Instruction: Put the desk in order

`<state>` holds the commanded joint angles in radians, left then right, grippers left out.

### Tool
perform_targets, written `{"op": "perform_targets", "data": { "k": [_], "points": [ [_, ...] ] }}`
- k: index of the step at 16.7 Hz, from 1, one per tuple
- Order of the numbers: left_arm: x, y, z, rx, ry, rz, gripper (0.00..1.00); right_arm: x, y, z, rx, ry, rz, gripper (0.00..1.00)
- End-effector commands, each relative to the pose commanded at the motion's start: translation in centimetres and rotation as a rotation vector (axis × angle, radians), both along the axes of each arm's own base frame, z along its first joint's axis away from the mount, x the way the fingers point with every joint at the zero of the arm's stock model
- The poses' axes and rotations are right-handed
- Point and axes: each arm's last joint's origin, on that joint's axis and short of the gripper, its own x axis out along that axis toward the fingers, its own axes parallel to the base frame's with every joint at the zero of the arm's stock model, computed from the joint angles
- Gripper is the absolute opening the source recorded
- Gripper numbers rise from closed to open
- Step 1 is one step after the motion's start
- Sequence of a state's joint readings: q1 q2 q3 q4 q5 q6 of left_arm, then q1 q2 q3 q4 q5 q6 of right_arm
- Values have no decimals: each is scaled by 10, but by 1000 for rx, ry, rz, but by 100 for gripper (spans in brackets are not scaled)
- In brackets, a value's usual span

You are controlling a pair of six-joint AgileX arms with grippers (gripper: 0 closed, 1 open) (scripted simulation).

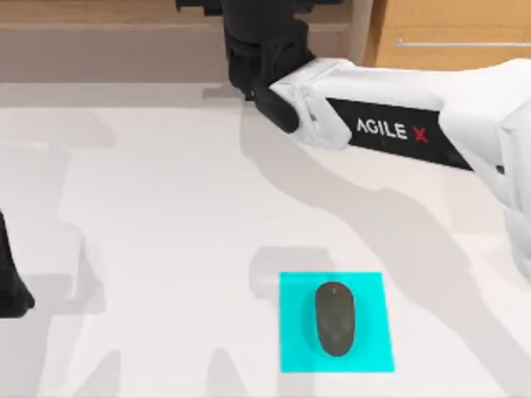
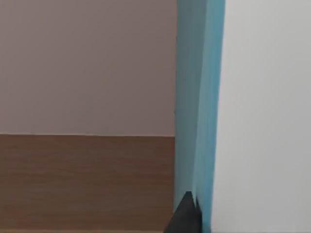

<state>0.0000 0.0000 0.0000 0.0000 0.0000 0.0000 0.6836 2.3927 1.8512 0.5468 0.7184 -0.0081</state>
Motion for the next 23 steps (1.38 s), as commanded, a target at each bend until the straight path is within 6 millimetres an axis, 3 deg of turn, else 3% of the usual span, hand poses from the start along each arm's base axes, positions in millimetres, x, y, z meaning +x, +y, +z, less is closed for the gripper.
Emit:
{"op": "perform_targets", "data": {
  "k": [8,16,23],
  "points": [
    [0,0,0,0,0,0,100,-2,2,1,2,-1,5,0],
    [0,0,0,0,0,0,100,-41,2,16,2,-1,4,0],
    [0,0,0,0,0,0,100,-40,-2,17,12,1,12,0]
  ]
}}
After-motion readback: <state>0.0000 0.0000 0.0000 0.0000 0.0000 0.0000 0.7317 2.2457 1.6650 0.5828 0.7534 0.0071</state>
